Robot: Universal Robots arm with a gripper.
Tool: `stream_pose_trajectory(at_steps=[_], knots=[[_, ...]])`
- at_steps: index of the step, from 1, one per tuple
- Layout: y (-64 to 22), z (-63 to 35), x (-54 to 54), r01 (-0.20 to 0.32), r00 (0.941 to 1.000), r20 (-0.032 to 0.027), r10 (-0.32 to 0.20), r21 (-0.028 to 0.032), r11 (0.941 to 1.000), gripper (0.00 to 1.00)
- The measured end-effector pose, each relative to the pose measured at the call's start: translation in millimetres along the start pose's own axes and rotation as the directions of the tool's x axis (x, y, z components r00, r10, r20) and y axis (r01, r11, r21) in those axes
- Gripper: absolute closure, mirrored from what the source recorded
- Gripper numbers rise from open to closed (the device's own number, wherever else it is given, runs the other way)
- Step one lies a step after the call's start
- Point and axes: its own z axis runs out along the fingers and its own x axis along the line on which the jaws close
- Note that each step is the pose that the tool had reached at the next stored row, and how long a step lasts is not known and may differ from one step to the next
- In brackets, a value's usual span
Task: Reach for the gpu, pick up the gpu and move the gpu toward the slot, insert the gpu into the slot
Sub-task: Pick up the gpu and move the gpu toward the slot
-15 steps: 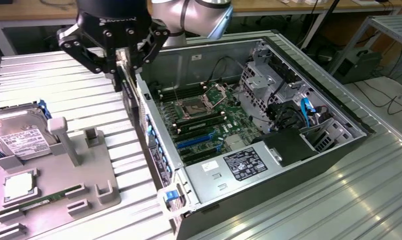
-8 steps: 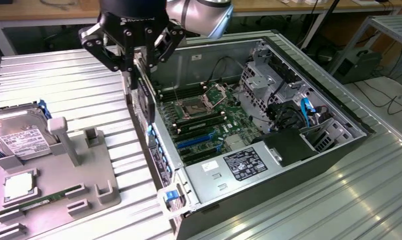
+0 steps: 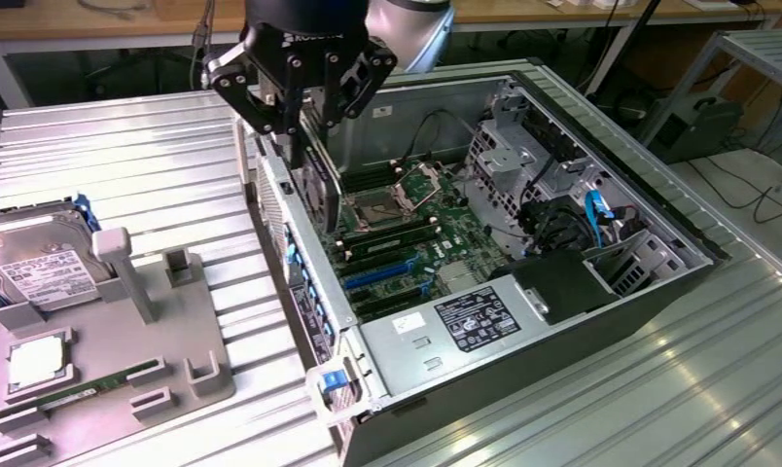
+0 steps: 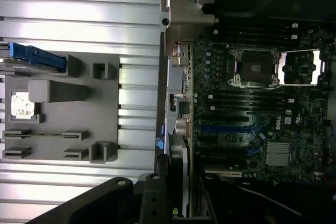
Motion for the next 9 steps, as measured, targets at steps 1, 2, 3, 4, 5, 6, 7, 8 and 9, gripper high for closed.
stream_pose_trajectory(at_steps=[1, 2, 3, 4, 5, 6, 7, 8, 9], knots=[[-0.1, 0.2, -2.4, 0.0, 1.0, 0.0001, 0.0, -0.0001, 1.0, 0.73], [-0.3, 0.4, -5.0, 0.0, 1.0, 0.0001, 0.0, -0.0001, 1.0, 0.73], [-0.4, 0.5, -7.8, 0.0, 1.0, 0.0, 0.0, 0.0, 1.0, 0.73], [-0.6, 0.7, -10.7, 0.0, 1.0, 0.0001, 0.0, 0.0, 1.0, 0.73], [-0.7, 0.9, -13.6, 0.0, 1.0, 0.0001, 0.0, -0.0001, 1.0, 0.73], [-0.9, 1.0, -16.3, 0.0, 1.0, 0.0001, 0.0, 0.0, 1.0, 0.73], [-1.0, 1.1, -19.3, 0.0, 1.0, 0.0001, 0.0, 0.0, 1.0, 0.73], [-1.2, 1.2, -22.4, 0.0, 1.0, 0.0, 0.0, 0.0, 1.0, 0.73], [-1.3, 1.4, -25.1, 0.0, 1.0, 0.0, 0.0, 0.0, 1.0, 0.73]])
